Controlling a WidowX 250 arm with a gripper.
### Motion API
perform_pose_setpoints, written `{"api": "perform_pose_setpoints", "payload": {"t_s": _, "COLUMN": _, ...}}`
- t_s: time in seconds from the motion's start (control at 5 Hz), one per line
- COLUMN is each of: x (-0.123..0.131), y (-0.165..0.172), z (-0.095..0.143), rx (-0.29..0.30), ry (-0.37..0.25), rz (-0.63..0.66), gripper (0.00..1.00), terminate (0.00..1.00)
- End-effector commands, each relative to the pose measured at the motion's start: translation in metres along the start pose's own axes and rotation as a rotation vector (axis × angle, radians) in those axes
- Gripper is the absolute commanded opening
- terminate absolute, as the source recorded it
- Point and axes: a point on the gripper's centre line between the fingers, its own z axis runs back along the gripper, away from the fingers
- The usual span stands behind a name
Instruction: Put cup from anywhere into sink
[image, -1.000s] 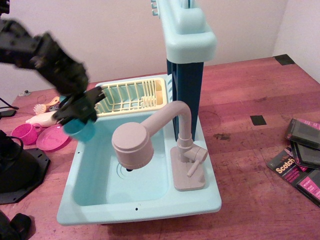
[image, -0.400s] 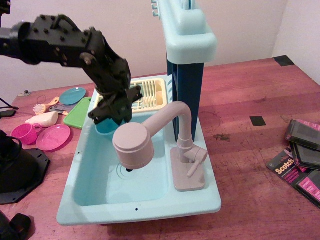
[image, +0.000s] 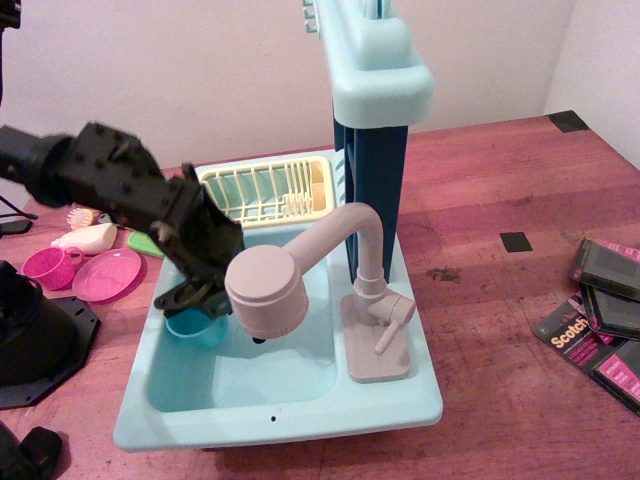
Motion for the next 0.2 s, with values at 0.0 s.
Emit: {"api": "perform_pose_setpoints", "payload": {"t_s": 0.0, "x": 0.0098, "y": -0.0117, "z": -0.0257, "rx": -0.039, "ry": -0.011, "rz": 0.011, "gripper": 0.00, "terminate": 1.00}}
